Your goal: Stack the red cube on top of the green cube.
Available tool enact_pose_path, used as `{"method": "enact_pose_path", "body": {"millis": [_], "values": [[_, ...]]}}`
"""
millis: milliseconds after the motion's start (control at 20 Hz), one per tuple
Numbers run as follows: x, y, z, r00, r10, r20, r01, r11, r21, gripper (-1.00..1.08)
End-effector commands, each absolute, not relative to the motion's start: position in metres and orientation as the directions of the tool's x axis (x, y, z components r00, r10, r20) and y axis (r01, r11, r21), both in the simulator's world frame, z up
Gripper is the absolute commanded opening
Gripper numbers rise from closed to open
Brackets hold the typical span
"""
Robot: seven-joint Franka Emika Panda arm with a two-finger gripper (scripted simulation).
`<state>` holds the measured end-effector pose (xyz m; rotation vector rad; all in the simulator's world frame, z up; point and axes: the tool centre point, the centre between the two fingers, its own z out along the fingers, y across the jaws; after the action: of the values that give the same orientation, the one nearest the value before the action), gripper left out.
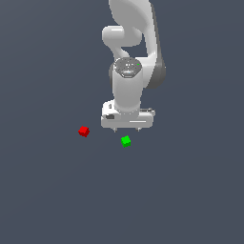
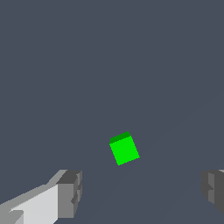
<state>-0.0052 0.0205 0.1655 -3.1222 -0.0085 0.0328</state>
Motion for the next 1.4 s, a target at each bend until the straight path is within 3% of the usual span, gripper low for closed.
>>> {"method": "enact_pose_path", "body": {"millis": [0,400,1000,1350], "values": [[-0.005,0.02,0.166,1.0,0.006,-0.021,0.005,-1.0,-0.019,1.0],[-0.014,-0.013,0.152,0.999,-0.036,-0.018,-0.037,-0.999,-0.016,1.0],[-0.069,-0.163,0.093,0.974,-0.225,-0.005,-0.225,-0.974,-0.001,1.0],[-0.093,-0.212,0.072,0.958,-0.288,0.0,-0.288,-0.958,0.002,1.0]]}}
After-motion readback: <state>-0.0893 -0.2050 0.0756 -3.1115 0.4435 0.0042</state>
